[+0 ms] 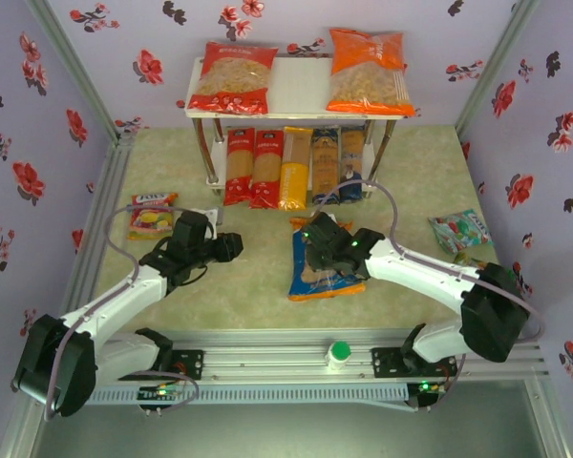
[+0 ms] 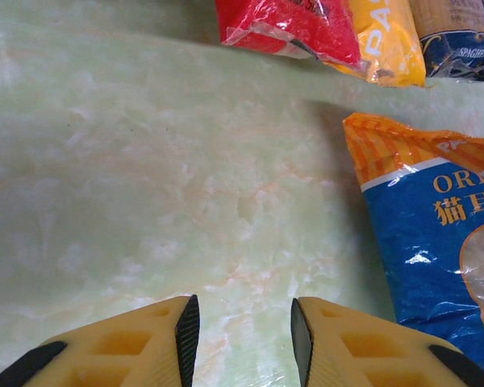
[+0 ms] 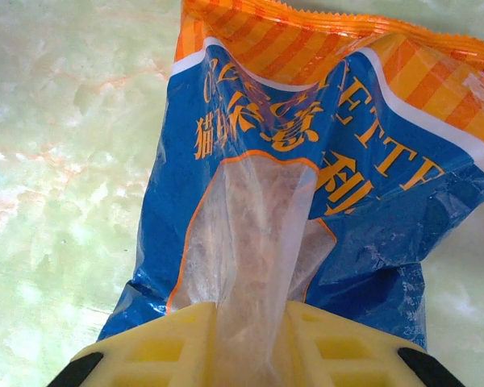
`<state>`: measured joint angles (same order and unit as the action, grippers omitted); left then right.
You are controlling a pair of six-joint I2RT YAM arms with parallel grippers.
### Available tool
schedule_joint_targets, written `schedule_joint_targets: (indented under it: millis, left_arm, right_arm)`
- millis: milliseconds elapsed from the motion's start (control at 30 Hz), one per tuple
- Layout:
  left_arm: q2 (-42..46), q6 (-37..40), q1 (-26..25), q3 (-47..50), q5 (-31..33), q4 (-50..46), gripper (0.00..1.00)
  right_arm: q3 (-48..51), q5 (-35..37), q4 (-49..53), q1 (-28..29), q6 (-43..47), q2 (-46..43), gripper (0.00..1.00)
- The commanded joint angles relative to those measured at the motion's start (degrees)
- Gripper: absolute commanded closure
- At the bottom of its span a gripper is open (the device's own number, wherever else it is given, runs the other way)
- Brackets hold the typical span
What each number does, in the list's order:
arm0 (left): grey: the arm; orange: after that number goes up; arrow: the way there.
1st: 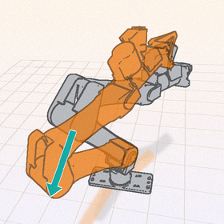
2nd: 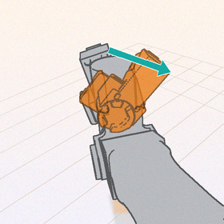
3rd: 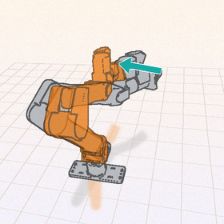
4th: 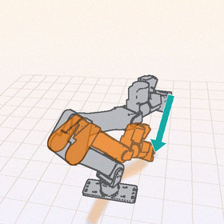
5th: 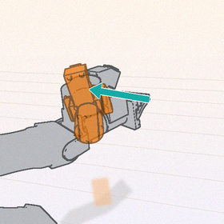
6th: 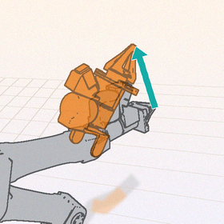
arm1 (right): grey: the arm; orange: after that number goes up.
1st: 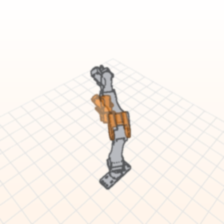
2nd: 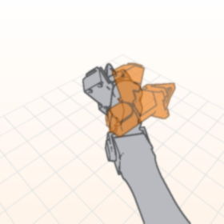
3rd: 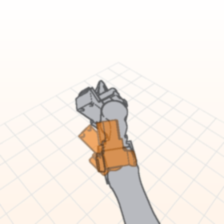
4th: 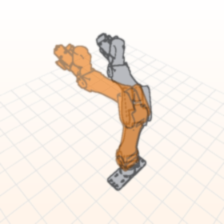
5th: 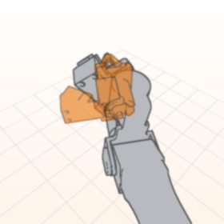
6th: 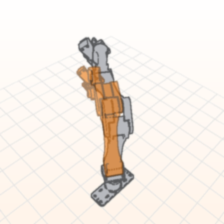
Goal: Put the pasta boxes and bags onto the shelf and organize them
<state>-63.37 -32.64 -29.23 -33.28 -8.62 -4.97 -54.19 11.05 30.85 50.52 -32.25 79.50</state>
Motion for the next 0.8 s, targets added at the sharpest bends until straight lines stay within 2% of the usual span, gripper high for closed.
schedule_joint_targets:
  millis: [0, 400, 567, 767]
  left_arm:
    - [0.38, 0.78, 0.62, -1.74, 0.44, -0.73, 0.63]
    - [1.49, 1.37, 1.46, -2.63, 1.24, -2.41, 0.62]
    - [2.35, 1.86, 1.61, -3.18, 1.33, -3.28, 0.62]
    - [2.64, 2.76, 2.00, -5.19, 1.36, -4.52, 0.62]
  right_arm:
    - [-4.99, 3.23, -1.69, 0.12, 2.00, -2.29, 1.00]
    - [-15.65, 0.68, 6.68, 0.25, 5.58, -9.80, 1.00]
    - [-18.82, -0.68, 7.14, 0.52, 6.67, -12.57, 1.00]
    - [-30.20, -1.02, 7.05, 0.63, 13.20, -10.64, 1.00]
